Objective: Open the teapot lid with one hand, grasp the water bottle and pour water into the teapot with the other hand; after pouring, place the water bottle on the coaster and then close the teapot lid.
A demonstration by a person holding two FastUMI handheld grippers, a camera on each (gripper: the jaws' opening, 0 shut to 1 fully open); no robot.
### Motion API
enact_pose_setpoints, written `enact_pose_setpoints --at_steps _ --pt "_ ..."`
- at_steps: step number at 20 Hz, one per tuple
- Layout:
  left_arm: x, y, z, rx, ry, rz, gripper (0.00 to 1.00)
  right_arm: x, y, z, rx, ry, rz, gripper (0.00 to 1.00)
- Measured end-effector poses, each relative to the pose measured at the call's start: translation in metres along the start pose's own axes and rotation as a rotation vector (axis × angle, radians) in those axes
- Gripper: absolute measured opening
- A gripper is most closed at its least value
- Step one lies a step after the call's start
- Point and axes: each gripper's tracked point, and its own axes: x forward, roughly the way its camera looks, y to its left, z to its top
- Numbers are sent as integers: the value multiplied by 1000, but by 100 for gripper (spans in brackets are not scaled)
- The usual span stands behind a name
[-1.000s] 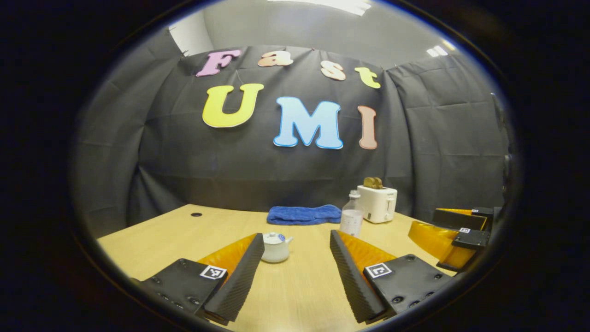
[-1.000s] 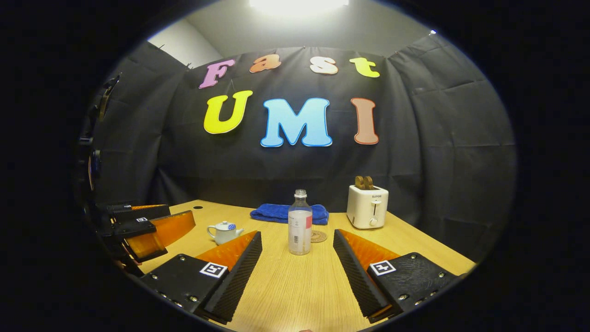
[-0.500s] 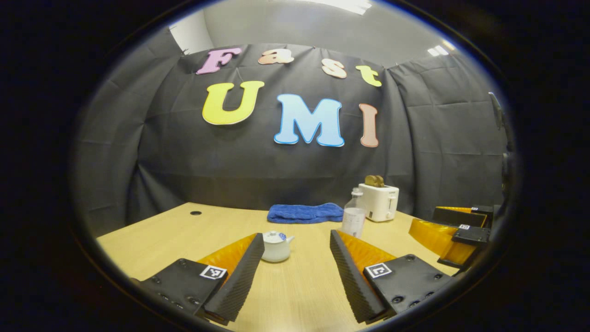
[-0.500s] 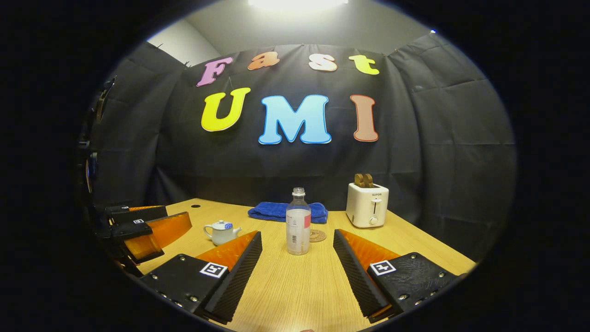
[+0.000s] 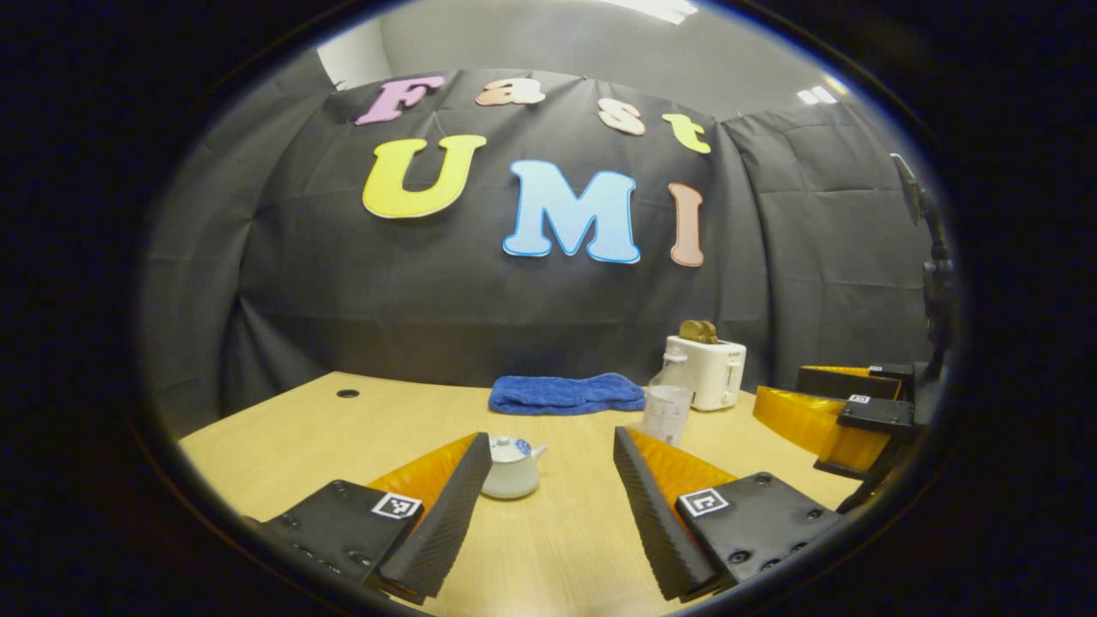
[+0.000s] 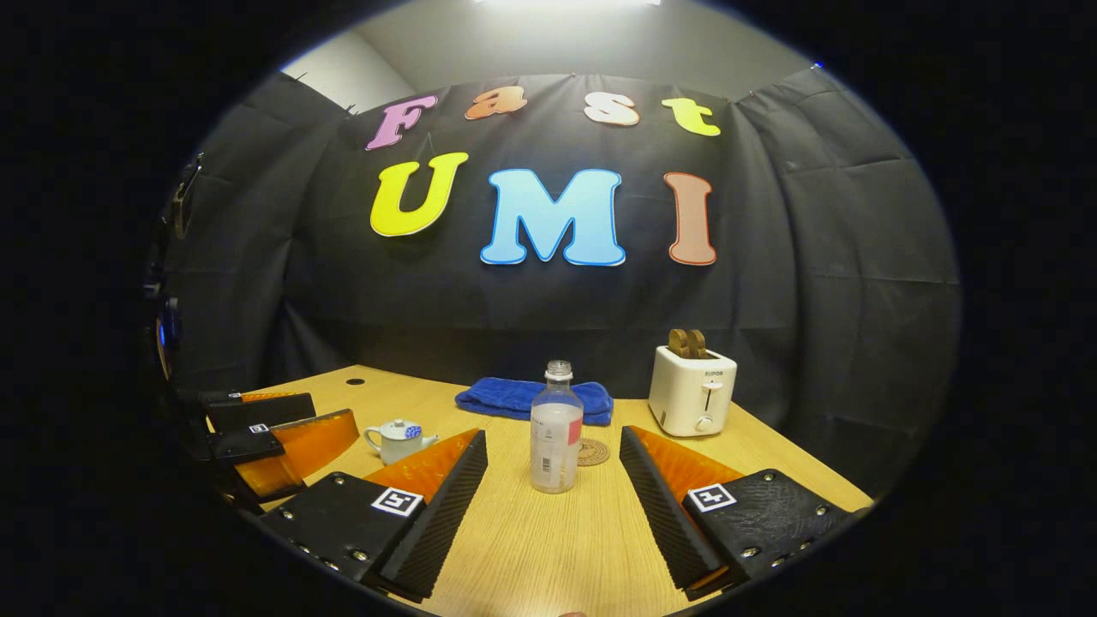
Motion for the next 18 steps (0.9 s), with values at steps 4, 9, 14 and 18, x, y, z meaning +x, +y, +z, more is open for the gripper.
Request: enact_pose_setpoints --at_steps 4,9,14,18 --pt "25 8 2 15 5 -16 94 25 2 2 -21 16 -11 97" --pt "56 16 8 60 -9 -36 94 57 -6 16 -22 5 -52 97" --pt "94 16 12 92 -42 -88 94 95 -11 8 15 35 -81 96" --pt "120 20 6 95 -32 -110 95 122 -9 -4 18 78 -73 97"
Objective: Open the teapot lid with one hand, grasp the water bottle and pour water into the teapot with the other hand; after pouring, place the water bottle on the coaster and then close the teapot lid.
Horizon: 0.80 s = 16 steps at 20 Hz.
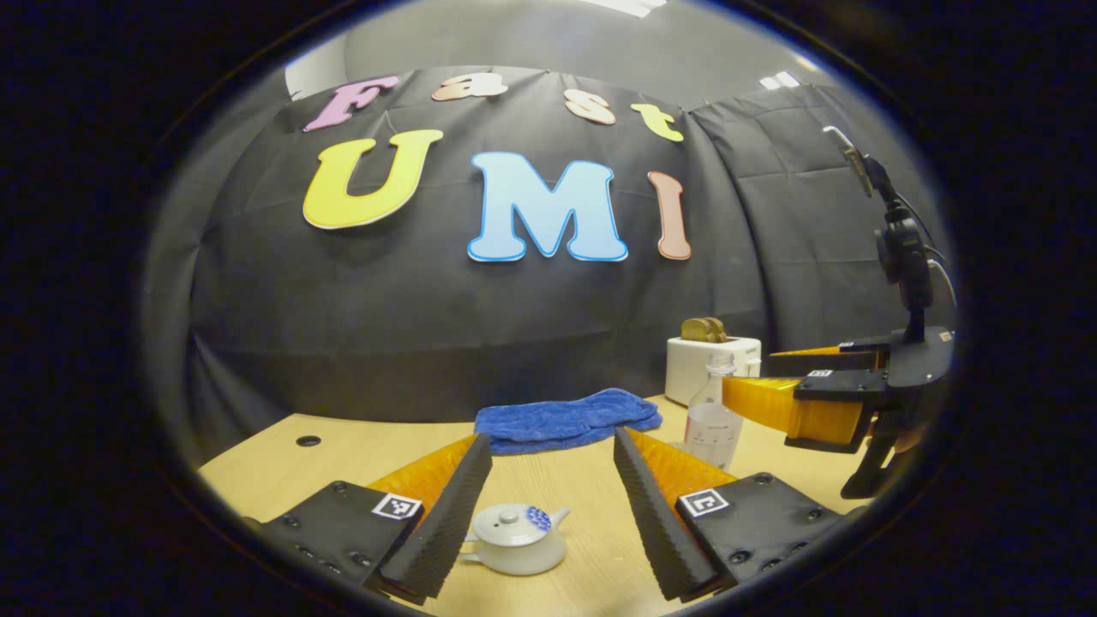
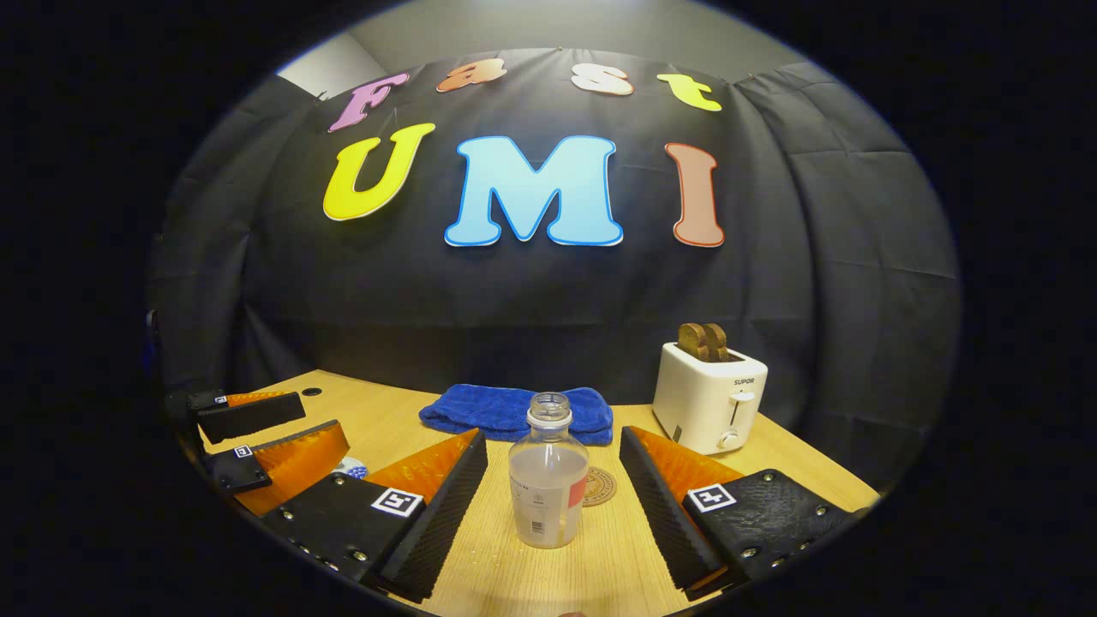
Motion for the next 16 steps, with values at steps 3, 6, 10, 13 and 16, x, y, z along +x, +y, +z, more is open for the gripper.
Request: enact_pose_setpoints --at_steps 3,6,10,13,16 --pt "19 14 -14 -30 37 10 95 18 0 -5 -60 17 -21 96" --pt "36 25 -34 -24 69 29 95 33 -9 -18 -91 36 -77 96" --pt "44 24 -59 -62 107 16 95 47 -8 -41 -81 79 -56 95" --pt "43 32 -70 -65 136 25 95 53 -12 -53 -132 80 -59 95" --pt "36 40 -71 -94 125 35 94 53 -17 -62 -130 85 -69 95"
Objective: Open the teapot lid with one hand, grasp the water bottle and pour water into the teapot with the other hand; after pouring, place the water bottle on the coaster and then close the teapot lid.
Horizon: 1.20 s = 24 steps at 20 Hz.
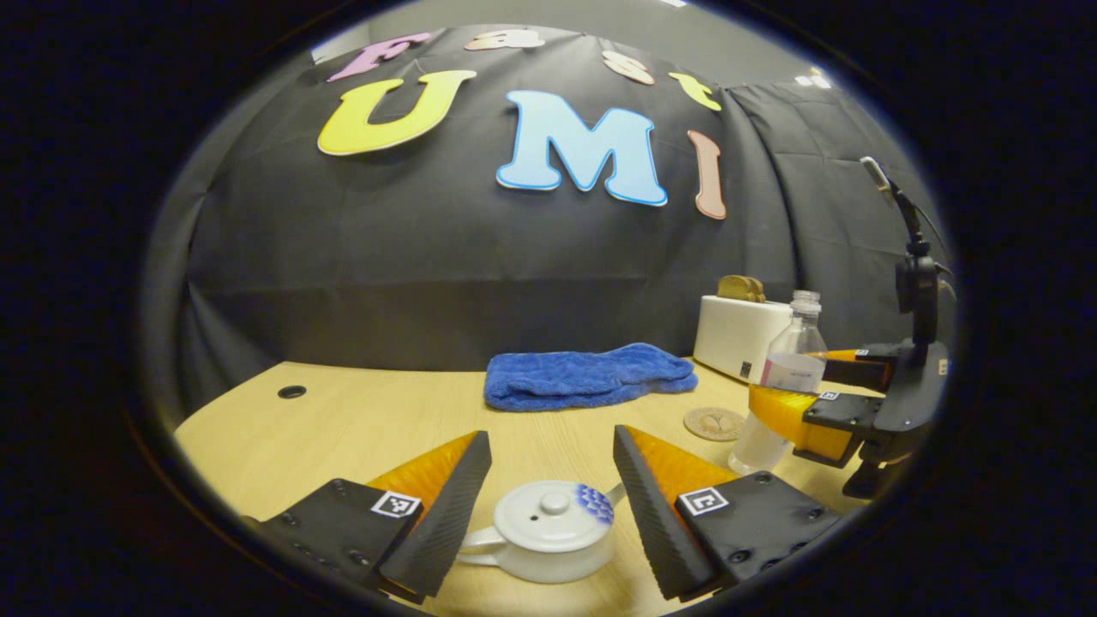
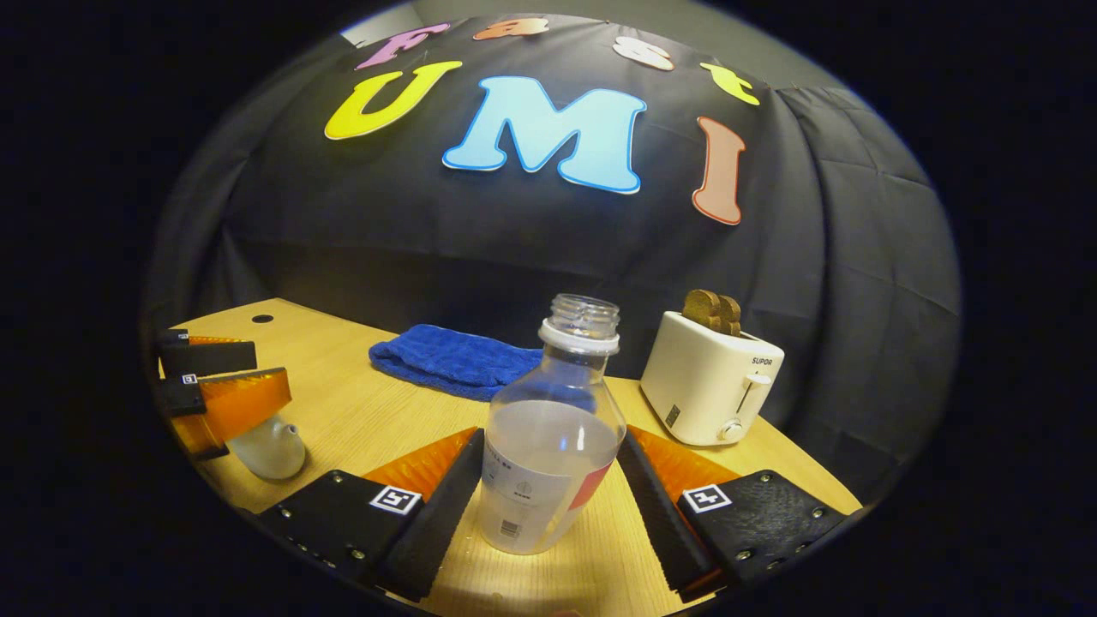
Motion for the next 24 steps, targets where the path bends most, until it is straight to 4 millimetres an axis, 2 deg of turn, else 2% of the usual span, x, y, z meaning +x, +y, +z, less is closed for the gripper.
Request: enact_pose_setpoints --at_steps 2,4,5,7,10,14,15,17,19,20,21,22,23,24 --pt "-4 2 6 -7 -24 4 87 2 0 -2 41 -6 13 95" --pt "-5 -1 11 0 -45 -10 71 5 -1 -6 82 -3 24 95" --pt "-5 -7 11 15 -41 -23 63 6 -1 -7 100 0 29 95" --pt "-2 -13 3 59 -19 -29 56 8 0 -11 102 7 36 95" --pt "1 -18 -10 73 19 -45 56 9 2 -16 97 18 38 95" --pt "0 -17 -9 79 16 -37 57 10 3 -20 95 28 45 95" --pt "7 -13 -7 86 9 -15 57 10 3 -20 98 30 47 95" --pt "1 -10 -8 96 10 -7 22 9 3 -19 98 30 47 95" --pt "0 -8 -10 104 20 3 31 9 2 -18 90 26 42 95" --pt "-1 -9 -10 102 18 3 31 10 2 -19 88 25 43 95" --pt "0 -6 -5 109 13 14 27 10 4 -19 90 26 49 95" --pt "3 -4 -11 96 1 28 31 10 6 -20 94 28 53 95" --pt "-5 -4 -5 97 7 25 19 10 7 -20 96 30 57 95" --pt "-2 -6 -9 96 8 21 19 10 7 -21 95 31 57 95"
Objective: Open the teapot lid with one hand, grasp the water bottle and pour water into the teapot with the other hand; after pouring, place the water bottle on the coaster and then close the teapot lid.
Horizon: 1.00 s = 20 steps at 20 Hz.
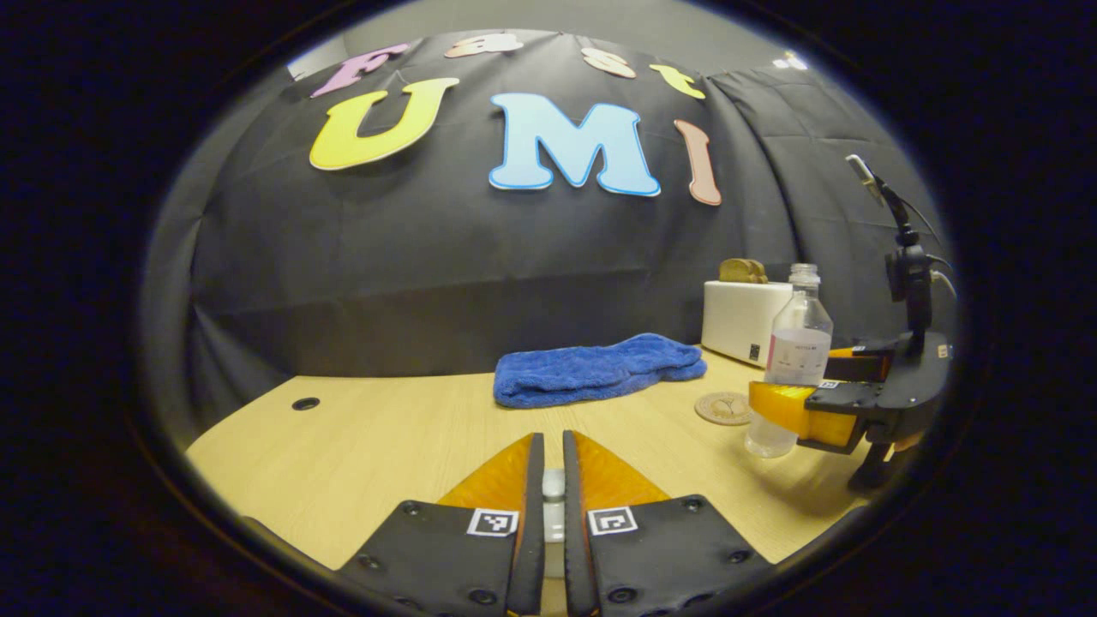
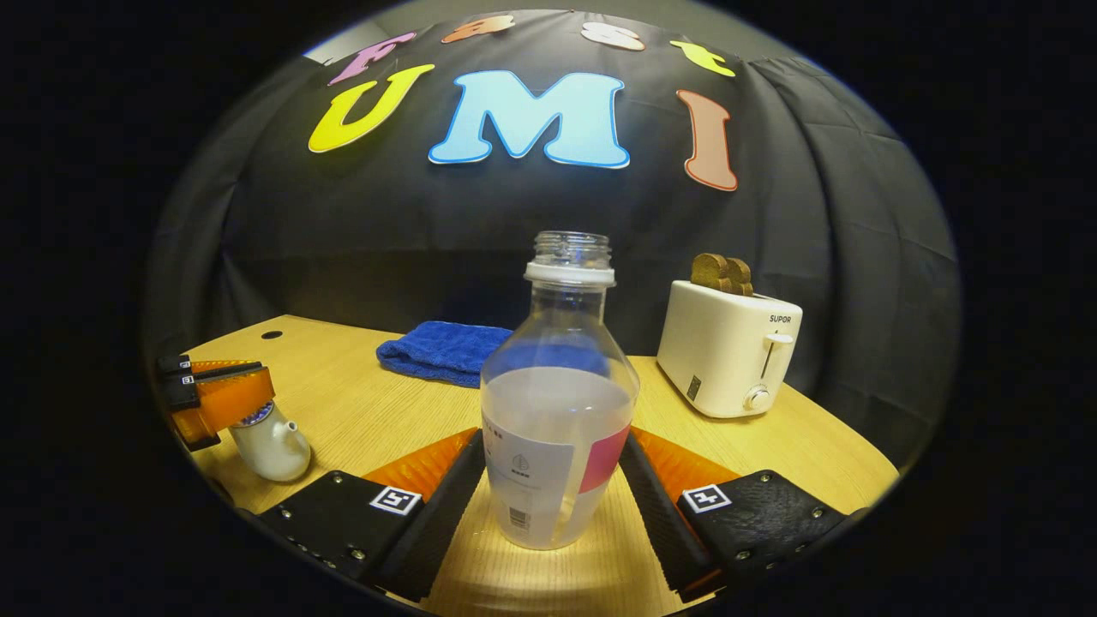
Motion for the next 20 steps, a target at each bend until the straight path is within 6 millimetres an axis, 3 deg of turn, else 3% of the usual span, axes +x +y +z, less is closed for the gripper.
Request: enact_pose_setpoints --at_steps 2,6,7,8,10,13,14,19,20 --pt "1 -1 0 -14 -5 -22 16 0 1 -1 -3 0 0 95" --pt "-1 1 4 -36 -23 -22 19 1 1 -3 0 6 4 95" --pt "-2 2 4 -38 -28 -21 16 1 1 -3 1 8 4 95" --pt "-3 2 8 -44 -36 -21 19 2 1 -4 2 10 4 95" --pt "-7 4 16 -53 -61 -19 16 2 1 -4 -1 10 2 95" --pt "-16 14 35 -71 -119 -5 19 1 1 -3 -10 4 1 95" --pt "-18 18 41 -75 -135 5 15 1 1 -3 -12 3 0 95" --pt "-27 71 52 -70 -172 121 19 2 3 -3 11 3 15 95" --pt "-26 83 49 -64 -171 149 15 2 3 -4 16 6 12 95"
